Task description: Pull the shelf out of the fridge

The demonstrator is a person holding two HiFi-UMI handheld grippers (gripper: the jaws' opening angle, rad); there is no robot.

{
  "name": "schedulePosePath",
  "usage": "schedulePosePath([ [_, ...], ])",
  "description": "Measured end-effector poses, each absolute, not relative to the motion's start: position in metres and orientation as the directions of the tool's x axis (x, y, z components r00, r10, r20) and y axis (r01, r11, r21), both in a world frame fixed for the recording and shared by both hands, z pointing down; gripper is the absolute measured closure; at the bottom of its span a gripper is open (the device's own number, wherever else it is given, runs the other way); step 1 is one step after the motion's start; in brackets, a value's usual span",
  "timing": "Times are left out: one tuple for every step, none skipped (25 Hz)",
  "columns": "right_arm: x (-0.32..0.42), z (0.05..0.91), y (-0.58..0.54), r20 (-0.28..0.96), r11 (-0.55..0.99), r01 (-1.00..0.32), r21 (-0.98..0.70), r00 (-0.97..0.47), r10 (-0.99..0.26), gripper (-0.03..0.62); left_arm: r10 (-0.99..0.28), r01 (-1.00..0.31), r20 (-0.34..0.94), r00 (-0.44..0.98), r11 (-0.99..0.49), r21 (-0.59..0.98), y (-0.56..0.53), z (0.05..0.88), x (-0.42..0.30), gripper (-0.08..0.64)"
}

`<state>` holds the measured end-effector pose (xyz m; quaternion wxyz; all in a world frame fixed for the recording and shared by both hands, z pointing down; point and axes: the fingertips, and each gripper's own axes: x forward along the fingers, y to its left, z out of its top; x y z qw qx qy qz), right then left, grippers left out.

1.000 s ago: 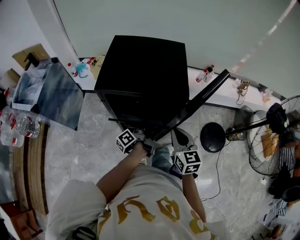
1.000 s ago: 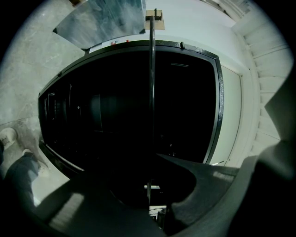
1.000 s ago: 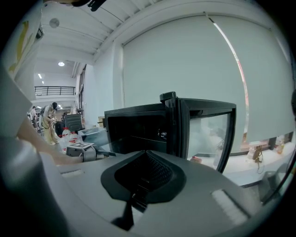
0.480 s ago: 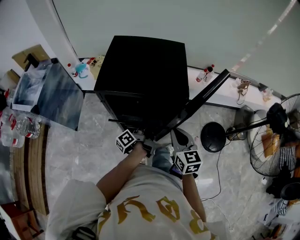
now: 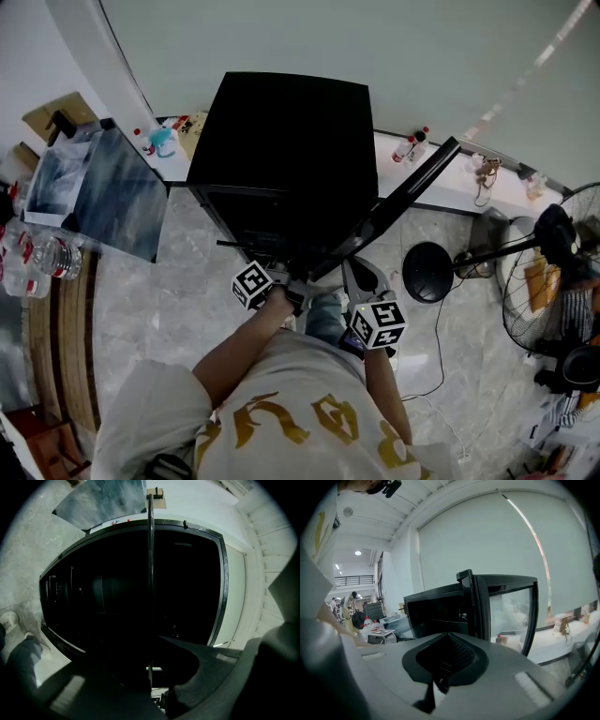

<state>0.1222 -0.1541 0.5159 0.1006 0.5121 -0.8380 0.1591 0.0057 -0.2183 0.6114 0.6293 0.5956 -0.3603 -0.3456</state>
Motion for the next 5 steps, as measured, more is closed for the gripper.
schedulePosePath([
  [0.1229,0.5161,-0.1548,0.331,0.422,-0.891,-0.168,-0.454,-0.827,0.569,-0.864,0.006,0.041,0.502,0.051,0.999,-0.2188,0.6115,0.0060,0.428],
  [0.1235,0.5164,-0.1555,0.331,0.420,-0.891,-0.171,-0.453,-0.828,0.569,-0.863,0.008,0.041,0.504,0.052,0.999,-0.2192,0.6119,0.0065,0.428],
  [0.1239,0.5168,-0.1561,0.330,0.418,-0.892,-0.173,-0.452,-0.828,0.569,-0.862,0.009,0.040,0.505,0.052,0.999,-0.2196,0.6122,0.0068,0.428],
  [0.1241,0.5171,-0.1567,0.330,0.417,-0.892,-0.175,-0.452,-0.829,0.569,-0.861,0.010,0.040,0.506,0.052,0.999,-0.2199,0.6125,0.0071,0.428],
  [0.1243,0.5174,-0.1572,0.330,0.415,-0.892,-0.178,-0.452,-0.829,0.569,-0.861,0.011,0.039,0.507,0.052,0.999,-0.2203,0.6129,0.0073,0.426],
])
